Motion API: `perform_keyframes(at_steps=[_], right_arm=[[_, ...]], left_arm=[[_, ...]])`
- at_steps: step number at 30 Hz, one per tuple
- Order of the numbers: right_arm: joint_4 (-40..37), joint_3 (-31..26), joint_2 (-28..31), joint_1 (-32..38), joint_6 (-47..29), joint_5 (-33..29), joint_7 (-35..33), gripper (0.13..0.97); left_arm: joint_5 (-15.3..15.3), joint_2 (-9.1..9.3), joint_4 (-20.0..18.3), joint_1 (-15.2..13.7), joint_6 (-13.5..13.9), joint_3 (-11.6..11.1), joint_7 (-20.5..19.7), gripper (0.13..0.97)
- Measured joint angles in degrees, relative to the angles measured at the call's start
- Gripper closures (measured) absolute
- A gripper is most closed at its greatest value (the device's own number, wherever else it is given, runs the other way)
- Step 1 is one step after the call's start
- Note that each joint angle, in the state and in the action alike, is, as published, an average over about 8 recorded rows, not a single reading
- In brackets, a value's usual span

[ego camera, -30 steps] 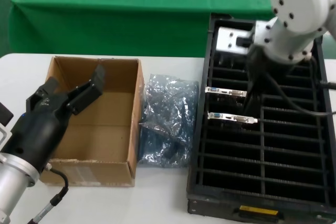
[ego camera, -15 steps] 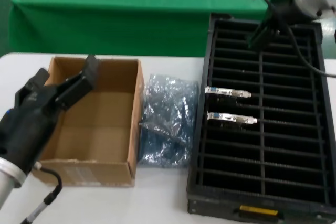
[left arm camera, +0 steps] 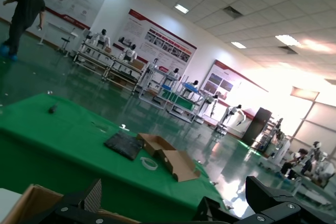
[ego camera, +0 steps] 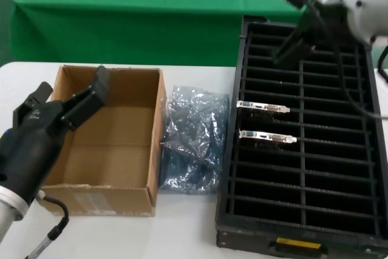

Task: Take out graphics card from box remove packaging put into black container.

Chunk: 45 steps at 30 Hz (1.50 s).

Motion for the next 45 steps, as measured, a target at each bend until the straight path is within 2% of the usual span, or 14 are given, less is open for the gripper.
perform_keyframes(at_steps=[45], right_arm=[[1.57,18.33,-0.56,-44.25,48.07,46.41,-34.49,0.129]], left_arm=[[12.37,10.24,8.46,1.66,-1.91,-0.56,15.16,0.132]])
